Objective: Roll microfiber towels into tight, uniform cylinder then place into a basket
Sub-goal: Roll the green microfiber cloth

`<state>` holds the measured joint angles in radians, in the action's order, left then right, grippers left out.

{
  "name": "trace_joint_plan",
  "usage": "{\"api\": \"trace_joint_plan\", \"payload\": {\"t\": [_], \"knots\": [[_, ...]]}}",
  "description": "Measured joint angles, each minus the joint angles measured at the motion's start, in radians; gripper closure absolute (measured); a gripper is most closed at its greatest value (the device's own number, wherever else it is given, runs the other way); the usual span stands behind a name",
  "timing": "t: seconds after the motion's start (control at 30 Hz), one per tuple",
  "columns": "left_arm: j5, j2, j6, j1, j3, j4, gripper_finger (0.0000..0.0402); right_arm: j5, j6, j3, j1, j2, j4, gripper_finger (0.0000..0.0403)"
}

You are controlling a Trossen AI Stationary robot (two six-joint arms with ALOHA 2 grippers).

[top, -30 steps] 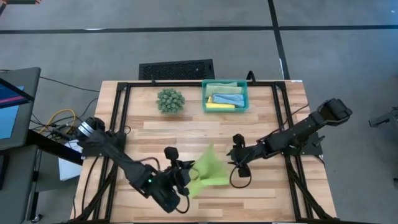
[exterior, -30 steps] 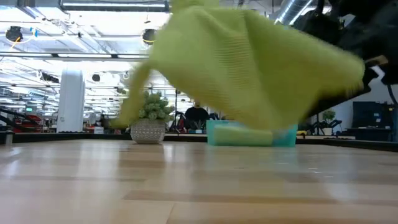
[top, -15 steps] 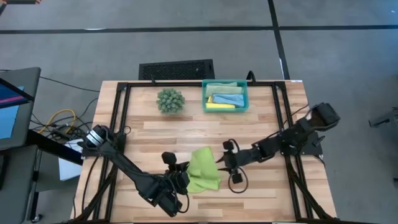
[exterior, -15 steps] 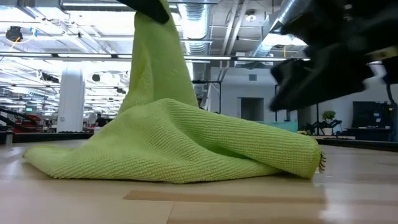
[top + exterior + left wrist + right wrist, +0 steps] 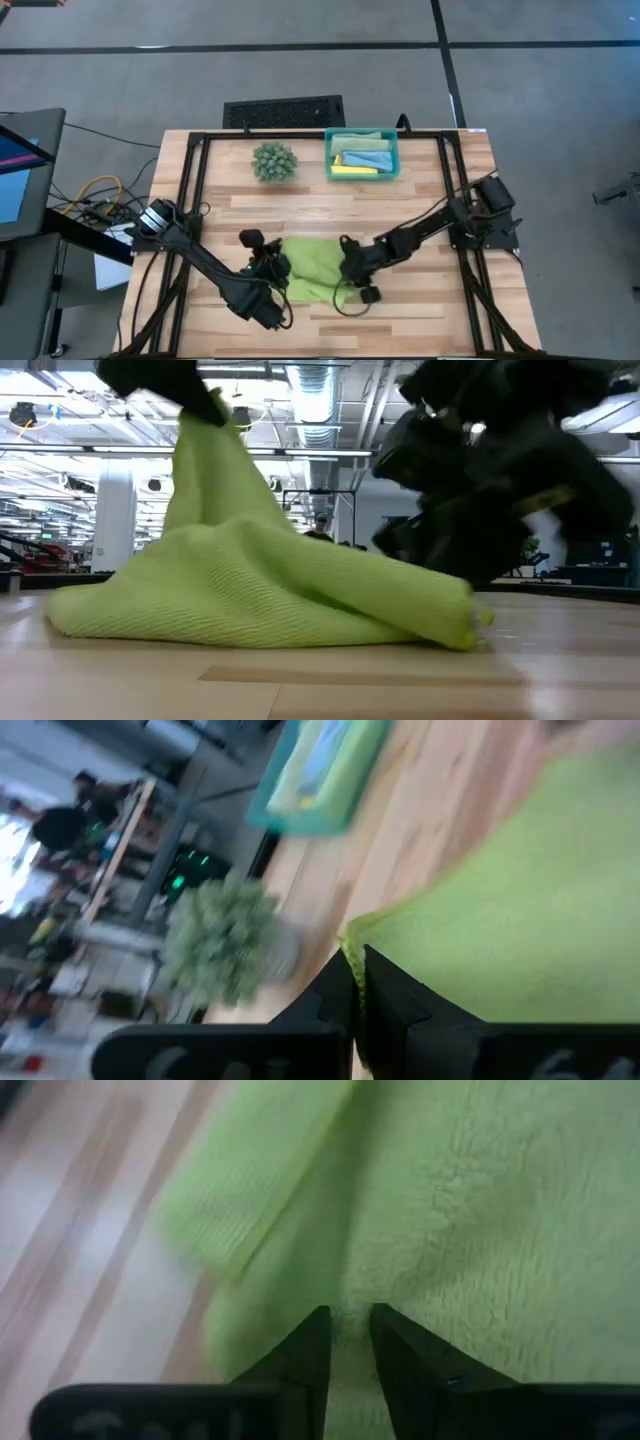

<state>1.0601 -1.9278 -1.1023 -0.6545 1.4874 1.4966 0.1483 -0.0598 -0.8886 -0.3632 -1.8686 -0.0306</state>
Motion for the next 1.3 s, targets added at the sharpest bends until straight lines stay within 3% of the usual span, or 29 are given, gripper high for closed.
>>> {"api": "trace_joint_plan", "payload": {"t": [0.1,0.17,0.3,0.43,0.6,0.77,0.87,1.0,1.13,1.3], "knots": [[-0.032,0.000,-0.110,0.004,-0.058,0.049,0.0401,-0.016,-0.008,-0.008,-0.048,0.068,-0.164,0.0314],[-0.039,0.000,-0.142,0.004,-0.096,0.048,0.0401,-0.083,-0.011,0.000,-0.087,0.118,-0.227,0.0321],[-0.053,0.000,-0.141,0.005,-0.151,0.027,0.0401,-0.322,-0.011,0.040,-0.149,0.221,-0.173,0.0331],[-0.055,0.000,-0.126,0.005,-0.160,0.001,0.0401,-0.520,-0.072,0.126,-0.109,0.259,-0.094,0.0327],[-0.078,0.000,0.073,0.005,-0.162,-0.156,0.0401,-0.467,-0.195,0.214,0.034,0.274,0.124,0.0286],[-0.173,0.000,0.331,0.006,-0.162,-0.362,0.0401,-0.436,-0.221,0.228,0.152,0.186,0.305,0.0219],[-0.190,0.000,0.406,0.006,-0.162,-0.431,0.0401,-0.435,-0.222,0.190,0.199,0.099,0.349,0.0191],[-0.191,0.000,0.426,0.006,-0.162,-0.440,0.0401,-0.421,-0.214,0.128,0.242,0.006,0.340,0.0183],[-0.191,0.000,0.422,0.007,-0.162,-0.439,0.0401,-0.411,-0.194,0.079,0.248,-0.038,0.289,0.0221],[-0.192,0.000,0.427,0.006,-0.162,-0.440,0.0401,-0.387,-0.138,0.073,0.236,-0.020,0.246,0.0341]]}}
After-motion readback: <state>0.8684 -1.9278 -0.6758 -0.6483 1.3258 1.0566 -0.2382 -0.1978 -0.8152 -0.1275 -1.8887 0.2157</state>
